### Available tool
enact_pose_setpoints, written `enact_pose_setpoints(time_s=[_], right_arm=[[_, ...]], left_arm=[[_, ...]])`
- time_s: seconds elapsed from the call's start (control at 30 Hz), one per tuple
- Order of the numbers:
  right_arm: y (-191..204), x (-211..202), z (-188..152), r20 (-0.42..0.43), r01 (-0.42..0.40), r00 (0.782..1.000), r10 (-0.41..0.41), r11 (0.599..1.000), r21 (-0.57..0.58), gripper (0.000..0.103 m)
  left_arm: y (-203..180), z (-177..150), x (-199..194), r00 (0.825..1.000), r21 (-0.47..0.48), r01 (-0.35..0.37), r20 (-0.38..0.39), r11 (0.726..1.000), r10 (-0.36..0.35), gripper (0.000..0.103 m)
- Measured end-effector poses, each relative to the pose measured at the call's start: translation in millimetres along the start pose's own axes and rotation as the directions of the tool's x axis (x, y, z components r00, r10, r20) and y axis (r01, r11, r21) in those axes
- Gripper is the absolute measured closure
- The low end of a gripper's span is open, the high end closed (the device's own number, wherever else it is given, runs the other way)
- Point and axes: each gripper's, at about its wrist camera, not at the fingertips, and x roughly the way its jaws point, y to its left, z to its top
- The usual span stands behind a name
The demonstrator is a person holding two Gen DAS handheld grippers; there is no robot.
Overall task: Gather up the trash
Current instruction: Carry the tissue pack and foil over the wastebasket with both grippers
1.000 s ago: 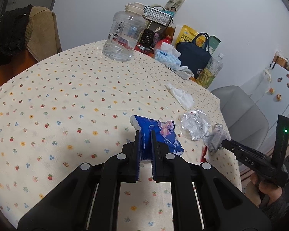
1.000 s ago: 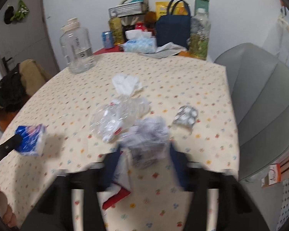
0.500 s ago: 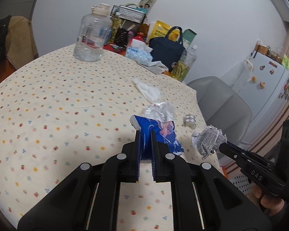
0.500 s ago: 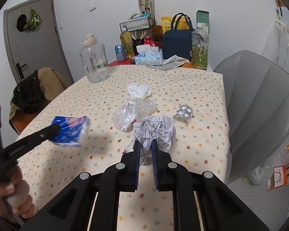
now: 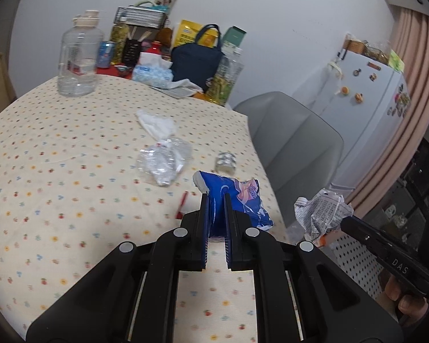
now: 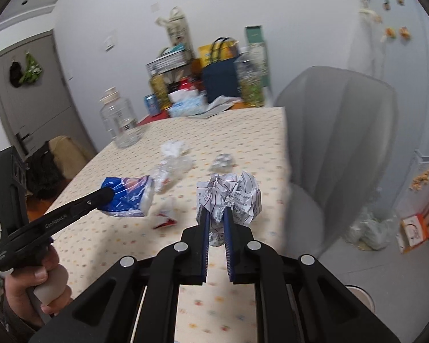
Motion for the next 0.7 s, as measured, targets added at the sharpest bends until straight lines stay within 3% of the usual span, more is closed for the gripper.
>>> enact_pose_setpoints(time_s=[0.33,0.7], right_arm=[[-65.0,-29.7,-21.1,-0.007,0.127,0.992,-0.127,0.987,0.099,0.093],[-128.9,-37.9,-63.9,-0.080,0.215,0.976,-0.204,0.959,0.183,0.092]], left_arm=[[-70.5,-7.9,34.6,0.992,0.096,0.109,-0.072,0.989,-0.103,0.094],[-143.5,-40.9,74.3,0.968,0.197,0.196,-0.198,0.961,-0.157,0.094]])
